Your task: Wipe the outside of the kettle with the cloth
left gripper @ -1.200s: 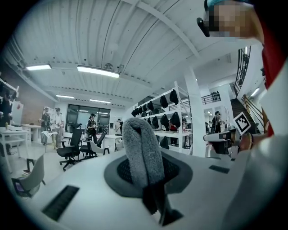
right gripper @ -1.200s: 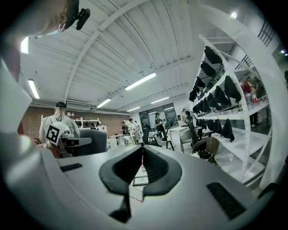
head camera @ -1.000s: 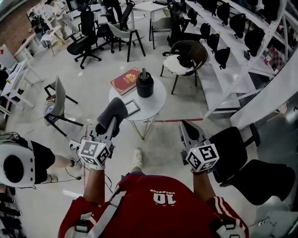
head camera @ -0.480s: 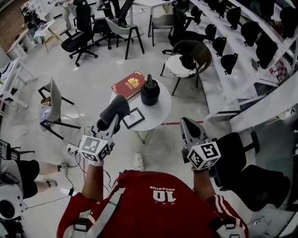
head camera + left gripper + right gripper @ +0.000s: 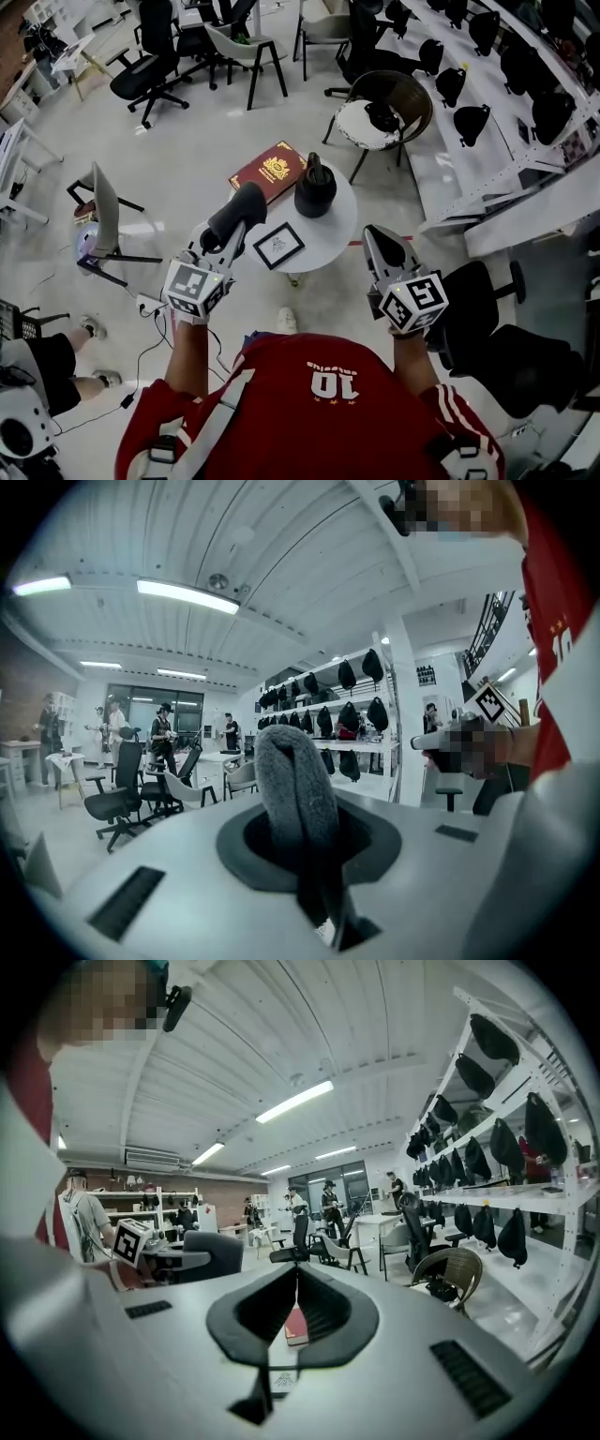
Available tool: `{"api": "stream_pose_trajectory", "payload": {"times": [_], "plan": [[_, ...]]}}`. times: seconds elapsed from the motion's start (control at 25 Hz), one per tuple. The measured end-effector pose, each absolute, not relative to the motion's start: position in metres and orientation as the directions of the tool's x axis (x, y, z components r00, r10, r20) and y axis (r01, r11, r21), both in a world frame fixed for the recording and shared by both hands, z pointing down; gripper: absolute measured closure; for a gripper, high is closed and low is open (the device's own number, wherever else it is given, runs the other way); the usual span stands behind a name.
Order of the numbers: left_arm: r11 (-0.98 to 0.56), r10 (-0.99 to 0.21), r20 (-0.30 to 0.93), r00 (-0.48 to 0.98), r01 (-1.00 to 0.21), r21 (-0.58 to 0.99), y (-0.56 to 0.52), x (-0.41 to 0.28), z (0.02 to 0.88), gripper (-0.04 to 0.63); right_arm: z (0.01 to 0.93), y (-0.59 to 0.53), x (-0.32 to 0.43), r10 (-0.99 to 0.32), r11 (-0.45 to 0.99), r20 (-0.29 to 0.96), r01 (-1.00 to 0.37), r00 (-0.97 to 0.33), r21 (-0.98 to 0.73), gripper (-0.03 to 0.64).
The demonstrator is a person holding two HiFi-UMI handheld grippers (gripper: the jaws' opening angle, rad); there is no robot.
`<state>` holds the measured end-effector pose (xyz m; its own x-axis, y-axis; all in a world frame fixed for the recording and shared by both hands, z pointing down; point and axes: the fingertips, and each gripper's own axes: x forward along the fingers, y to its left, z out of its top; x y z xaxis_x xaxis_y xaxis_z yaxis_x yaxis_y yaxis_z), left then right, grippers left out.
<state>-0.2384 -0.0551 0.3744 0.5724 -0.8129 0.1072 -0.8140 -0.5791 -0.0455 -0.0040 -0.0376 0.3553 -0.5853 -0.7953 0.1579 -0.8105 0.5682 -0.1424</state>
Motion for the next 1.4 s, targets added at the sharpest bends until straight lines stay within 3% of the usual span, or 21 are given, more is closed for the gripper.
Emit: {"api": "stream_pose_trajectory", "payload": {"times": [0.6, 1.4], "plan": [[-0.633, -0.767, 0.156, 0.623, -0.774, -0.024, -0.134, -0.233, 0.431, 0.548, 0.383, -0.064, -0.018, -0.808, 0.526, 0.218, -0.837, -0.547, -0.151, 0.6], [-0.62, -0.751, 0.265, 0.605, -0.784, 0.034, -0.273, -0.164, 0.522, 0.548, 0.416, -0.149, 0.012, -0.755, 0.57, 0.258, -0.797, -0.603, -0.197, 0.6]]}}
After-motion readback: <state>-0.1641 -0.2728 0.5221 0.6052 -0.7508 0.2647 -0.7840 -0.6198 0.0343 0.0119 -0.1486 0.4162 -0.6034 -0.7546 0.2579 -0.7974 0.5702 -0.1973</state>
